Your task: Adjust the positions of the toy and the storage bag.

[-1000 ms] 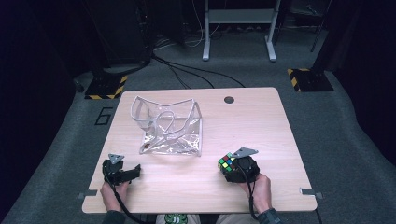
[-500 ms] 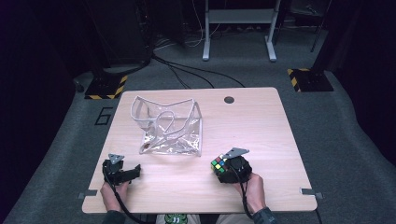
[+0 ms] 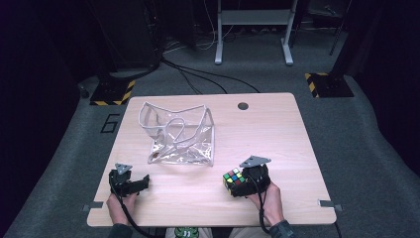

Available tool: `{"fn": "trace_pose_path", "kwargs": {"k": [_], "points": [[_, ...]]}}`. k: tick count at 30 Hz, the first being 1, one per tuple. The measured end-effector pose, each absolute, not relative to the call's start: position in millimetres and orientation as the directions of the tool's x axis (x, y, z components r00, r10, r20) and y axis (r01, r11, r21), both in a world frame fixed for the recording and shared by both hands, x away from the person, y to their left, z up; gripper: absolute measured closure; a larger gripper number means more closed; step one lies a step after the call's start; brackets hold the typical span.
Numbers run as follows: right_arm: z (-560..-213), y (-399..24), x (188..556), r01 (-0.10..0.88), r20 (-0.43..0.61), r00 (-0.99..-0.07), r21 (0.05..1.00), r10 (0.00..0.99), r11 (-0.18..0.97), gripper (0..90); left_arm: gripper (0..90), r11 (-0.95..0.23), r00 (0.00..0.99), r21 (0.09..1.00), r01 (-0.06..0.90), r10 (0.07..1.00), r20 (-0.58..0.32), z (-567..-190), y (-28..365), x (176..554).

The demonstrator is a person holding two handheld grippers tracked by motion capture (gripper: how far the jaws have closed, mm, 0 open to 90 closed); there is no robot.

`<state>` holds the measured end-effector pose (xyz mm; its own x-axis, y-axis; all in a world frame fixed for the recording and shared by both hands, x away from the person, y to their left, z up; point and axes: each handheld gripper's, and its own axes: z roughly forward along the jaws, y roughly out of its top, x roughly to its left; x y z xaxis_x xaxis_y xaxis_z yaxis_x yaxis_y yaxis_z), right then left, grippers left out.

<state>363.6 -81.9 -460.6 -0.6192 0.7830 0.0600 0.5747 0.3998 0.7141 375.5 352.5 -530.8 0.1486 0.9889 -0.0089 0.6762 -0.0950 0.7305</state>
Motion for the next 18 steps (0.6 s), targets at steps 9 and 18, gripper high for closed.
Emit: {"fn": "trace_pose_path", "kwargs": {"k": [9, 18], "points": [[-453.6, -89.1, 366.3, 0.575, 0.077, -0.612, 0.726, 0.787, 0.377, 0.3, 8.8, -0.120, 0.179, 0.728, 0.675, 0.984, -0.003, -530.3, 354.3, 376.8], [-441.8, -90.4, 374.6, 0.563, 0.039, -0.600, 0.730, 0.799, 0.388, 0.0, 12.7, -0.144, 0.186, 0.678, 0.721, 0.982, 0.011, -520.1, 360.2, 384.5]]}}
